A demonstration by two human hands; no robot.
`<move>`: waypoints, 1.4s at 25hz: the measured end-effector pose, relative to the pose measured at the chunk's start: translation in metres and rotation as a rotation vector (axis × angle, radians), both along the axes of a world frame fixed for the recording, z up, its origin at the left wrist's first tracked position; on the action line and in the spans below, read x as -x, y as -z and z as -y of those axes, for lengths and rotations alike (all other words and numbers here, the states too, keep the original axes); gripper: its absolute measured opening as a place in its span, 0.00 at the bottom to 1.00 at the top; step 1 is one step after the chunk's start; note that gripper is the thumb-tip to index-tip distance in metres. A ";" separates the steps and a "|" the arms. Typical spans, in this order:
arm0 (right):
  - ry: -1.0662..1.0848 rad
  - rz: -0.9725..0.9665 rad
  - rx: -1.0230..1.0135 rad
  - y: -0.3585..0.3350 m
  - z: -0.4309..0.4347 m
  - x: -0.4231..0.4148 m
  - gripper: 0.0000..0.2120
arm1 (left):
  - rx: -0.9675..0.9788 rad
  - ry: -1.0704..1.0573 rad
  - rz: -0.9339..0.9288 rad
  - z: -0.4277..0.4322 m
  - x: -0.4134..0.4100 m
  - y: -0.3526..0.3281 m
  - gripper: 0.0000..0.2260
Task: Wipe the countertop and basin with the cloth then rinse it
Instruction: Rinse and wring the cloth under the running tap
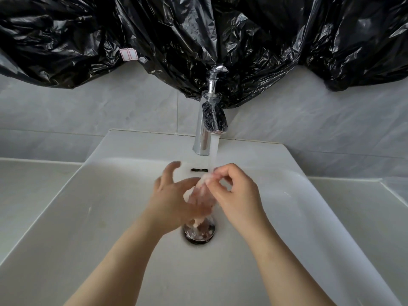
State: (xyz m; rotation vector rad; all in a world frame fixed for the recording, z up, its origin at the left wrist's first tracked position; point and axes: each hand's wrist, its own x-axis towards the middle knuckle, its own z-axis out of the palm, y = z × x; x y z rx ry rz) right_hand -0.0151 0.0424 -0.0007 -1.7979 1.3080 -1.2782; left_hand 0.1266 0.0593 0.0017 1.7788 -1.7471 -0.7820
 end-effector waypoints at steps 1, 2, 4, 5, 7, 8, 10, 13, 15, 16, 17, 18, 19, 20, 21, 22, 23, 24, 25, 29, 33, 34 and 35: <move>-0.019 0.136 -0.073 -0.004 -0.001 -0.001 0.08 | -0.021 0.063 -0.284 -0.002 0.002 -0.005 0.13; 0.004 0.209 -0.094 -0.006 -0.001 -0.001 0.10 | -0.053 0.128 -0.551 -0.003 0.005 -0.009 0.08; 0.092 0.174 -0.044 -0.006 0.001 0.001 0.14 | -0.027 0.116 -0.767 0.000 0.005 -0.008 0.06; 0.099 0.117 -0.027 -0.007 0.001 0.002 0.15 | 0.030 0.055 -0.774 0.002 0.004 -0.007 0.07; 0.047 -0.052 -0.061 -0.005 0.002 0.006 0.17 | 0.150 -0.074 -0.750 0.005 0.005 -0.003 0.08; -0.005 -0.147 -0.135 -0.003 0.003 0.009 0.18 | 0.199 -0.122 -0.721 0.005 0.005 -0.002 0.07; -0.121 -0.301 -0.329 0.001 0.004 0.016 0.18 | 0.278 -0.201 -0.671 0.004 0.004 -0.004 0.05; -0.043 -0.114 -0.418 0.004 0.008 0.026 0.16 | 0.295 -0.257 -0.657 0.006 -0.007 -0.005 0.05; 0.072 0.005 -0.306 0.002 0.007 0.024 0.10 | 0.261 -0.210 -0.616 0.004 -0.007 -0.006 0.04; -0.003 -0.040 -0.280 0.001 0.005 0.018 0.10 | 0.250 -0.159 -0.618 0.002 -0.004 -0.007 0.04; -0.150 -0.077 -0.309 0.001 0.002 0.010 0.13 | 0.247 -0.110 -0.639 0.000 0.001 -0.009 0.04; -0.291 -0.118 -0.364 0.005 -0.002 0.001 0.13 | 0.256 -0.086 -0.671 -0.001 0.005 -0.009 0.04; -0.335 -0.140 -0.395 0.007 -0.006 -0.007 0.11 | 0.275 -0.093 -0.719 -0.001 0.007 -0.008 0.04; -0.299 -0.145 -0.396 0.009 -0.005 -0.010 0.06 | 0.292 -0.129 -0.784 0.001 0.006 -0.008 0.05; -0.222 -0.159 -0.375 0.008 -0.002 -0.008 0.06 | 0.299 -0.177 -0.859 0.002 0.003 -0.008 0.04; -0.149 -0.203 -0.337 0.010 0.002 -0.001 0.10 | 0.288 -0.218 -0.935 0.003 -0.001 -0.010 0.04; -0.086 -0.205 -0.313 0.009 0.004 0.004 0.13 | 0.265 -0.229 -0.970 0.003 -0.005 -0.010 0.04; -0.035 -0.143 -0.302 0.008 0.007 0.010 0.14 | 0.223 -0.202 -0.920 0.003 -0.009 -0.009 0.03; 0.001 -0.015 -0.305 0.005 0.009 0.015 0.14 | 0.158 -0.133 -0.752 0.003 -0.012 -0.007 0.03; 0.059 0.377 -0.375 -0.004 0.013 0.018 0.13 | -0.170 0.207 0.075 0.001 -0.009 0.008 0.11; 0.046 0.323 -0.545 -0.006 0.009 0.021 0.11 | -0.193 -0.041 -0.855 0.007 -0.007 0.008 0.07; -0.033 0.208 -0.595 -0.002 0.008 0.021 0.09 | -0.219 -0.068 -1.105 0.008 -0.006 0.006 0.10; -0.172 0.108 -0.659 0.001 0.006 0.020 0.08 | -0.222 -0.083 -1.265 0.010 -0.008 0.007 0.12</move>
